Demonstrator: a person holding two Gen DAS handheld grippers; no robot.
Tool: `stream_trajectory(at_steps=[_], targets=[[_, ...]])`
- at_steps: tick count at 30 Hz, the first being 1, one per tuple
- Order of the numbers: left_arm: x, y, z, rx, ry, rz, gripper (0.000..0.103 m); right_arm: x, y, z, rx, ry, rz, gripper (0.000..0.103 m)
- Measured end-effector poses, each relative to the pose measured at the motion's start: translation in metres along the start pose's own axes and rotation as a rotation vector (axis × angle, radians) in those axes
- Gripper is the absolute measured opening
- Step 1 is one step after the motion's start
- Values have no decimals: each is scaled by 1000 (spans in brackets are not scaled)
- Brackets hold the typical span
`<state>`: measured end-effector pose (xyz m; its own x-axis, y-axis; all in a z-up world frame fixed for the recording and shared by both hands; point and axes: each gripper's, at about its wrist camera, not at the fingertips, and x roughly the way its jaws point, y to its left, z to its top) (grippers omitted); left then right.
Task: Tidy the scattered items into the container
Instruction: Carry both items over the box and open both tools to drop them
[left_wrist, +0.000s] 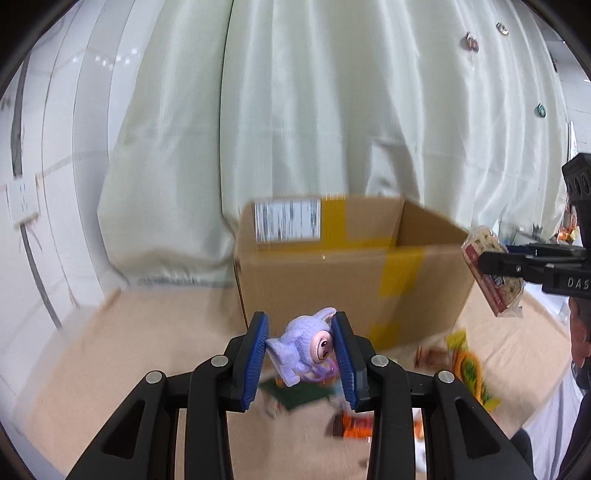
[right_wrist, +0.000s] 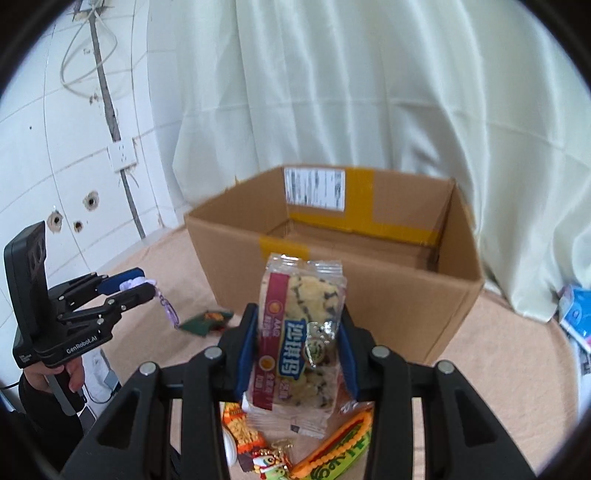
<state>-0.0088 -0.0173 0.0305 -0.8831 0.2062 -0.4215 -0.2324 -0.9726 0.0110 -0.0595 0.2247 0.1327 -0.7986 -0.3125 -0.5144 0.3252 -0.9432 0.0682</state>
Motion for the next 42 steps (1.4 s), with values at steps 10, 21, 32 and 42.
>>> stream_trajectory(at_steps=[10,21,32,42], targets=[[6,-12,118,56,-106,5,36,-24,-4,81,-29,-117,-53,44],[131,-27,177,45,65,-42,37,41,-27,144,2,-77,-83,44],[217,-32,126,44,261,-34,37,138,-74,108,118,135,-99,44],[225,-26,126,32,278,-12,37,147,-76,103,118,177,-119,45]])
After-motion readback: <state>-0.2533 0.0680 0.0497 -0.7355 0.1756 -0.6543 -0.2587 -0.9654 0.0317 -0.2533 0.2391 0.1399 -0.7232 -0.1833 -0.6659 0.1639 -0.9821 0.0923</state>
